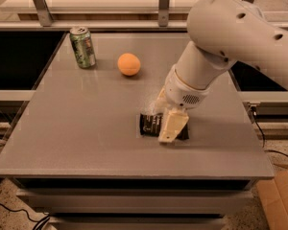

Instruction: Move rxbar chocolate near orange

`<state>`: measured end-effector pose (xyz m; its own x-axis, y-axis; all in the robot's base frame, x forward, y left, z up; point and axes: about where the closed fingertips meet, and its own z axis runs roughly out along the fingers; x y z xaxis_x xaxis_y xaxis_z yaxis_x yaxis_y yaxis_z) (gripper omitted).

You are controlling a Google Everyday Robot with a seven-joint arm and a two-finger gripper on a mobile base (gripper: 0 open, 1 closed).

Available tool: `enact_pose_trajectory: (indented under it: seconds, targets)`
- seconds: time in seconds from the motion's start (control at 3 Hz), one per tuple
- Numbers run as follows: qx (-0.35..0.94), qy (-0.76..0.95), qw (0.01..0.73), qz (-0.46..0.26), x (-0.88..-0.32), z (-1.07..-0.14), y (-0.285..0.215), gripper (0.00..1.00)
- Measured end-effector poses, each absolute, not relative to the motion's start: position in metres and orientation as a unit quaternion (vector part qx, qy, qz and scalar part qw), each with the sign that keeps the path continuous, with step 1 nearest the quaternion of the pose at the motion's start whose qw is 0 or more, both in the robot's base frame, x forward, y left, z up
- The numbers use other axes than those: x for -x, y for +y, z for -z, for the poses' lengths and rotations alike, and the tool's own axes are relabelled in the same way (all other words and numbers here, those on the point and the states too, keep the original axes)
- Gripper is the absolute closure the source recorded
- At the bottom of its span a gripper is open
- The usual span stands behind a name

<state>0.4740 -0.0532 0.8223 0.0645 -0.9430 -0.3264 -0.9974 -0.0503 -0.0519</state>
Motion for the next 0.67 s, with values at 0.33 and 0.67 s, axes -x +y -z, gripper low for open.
enact_pose_trajectory:
  seconds: [0.33,0.67]
  targets:
    - [0.717,0.676,0.133,-0.103,-0.474,-0.8311,-0.0532,0.87]
    - [0.717,0.676,0.133,-0.103,-0.474,-0.8317,-0.0532,1.0]
